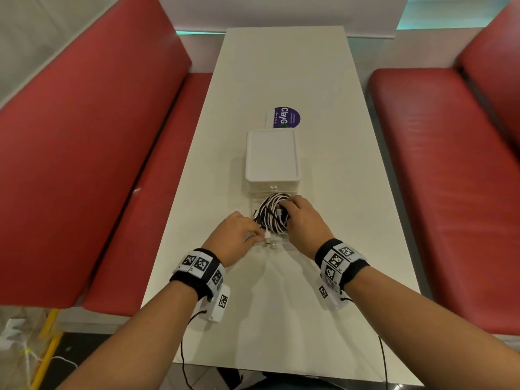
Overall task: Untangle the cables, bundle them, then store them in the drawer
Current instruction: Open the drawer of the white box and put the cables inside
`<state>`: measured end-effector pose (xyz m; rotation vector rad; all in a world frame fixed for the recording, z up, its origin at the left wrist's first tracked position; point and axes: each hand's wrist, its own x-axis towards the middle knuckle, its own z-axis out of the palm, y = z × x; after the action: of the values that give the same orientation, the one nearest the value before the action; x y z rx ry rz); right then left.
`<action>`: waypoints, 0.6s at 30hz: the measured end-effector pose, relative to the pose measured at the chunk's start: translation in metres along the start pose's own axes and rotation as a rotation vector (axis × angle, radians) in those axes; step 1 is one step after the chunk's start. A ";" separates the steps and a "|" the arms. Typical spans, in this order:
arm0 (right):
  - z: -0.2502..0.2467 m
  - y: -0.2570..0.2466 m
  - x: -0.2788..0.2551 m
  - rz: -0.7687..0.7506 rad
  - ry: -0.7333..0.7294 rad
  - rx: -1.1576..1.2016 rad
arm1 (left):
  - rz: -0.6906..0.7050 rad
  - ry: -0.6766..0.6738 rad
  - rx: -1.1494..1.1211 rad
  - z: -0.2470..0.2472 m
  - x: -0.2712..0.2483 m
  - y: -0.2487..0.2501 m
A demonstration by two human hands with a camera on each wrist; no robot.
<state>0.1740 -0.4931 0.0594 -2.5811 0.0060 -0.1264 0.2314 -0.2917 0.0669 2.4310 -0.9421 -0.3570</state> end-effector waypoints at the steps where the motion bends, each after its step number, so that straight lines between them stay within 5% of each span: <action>1: 0.000 -0.003 0.000 0.013 -0.005 0.012 | 0.058 0.002 0.036 0.005 0.000 0.000; 11: 0.008 0.003 -0.004 0.057 -0.001 0.067 | 0.163 -0.054 0.157 0.017 -0.003 -0.005; 14: 0.002 0.001 0.001 0.144 -0.019 0.152 | 0.274 0.018 0.083 0.014 -0.005 -0.005; 18: -0.003 0.001 0.008 0.183 -0.053 0.184 | 0.407 -0.030 0.271 0.017 -0.002 -0.003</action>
<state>0.1817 -0.4959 0.0619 -2.3857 0.2014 0.0091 0.2240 -0.2946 0.0510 2.3880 -1.5478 -0.1252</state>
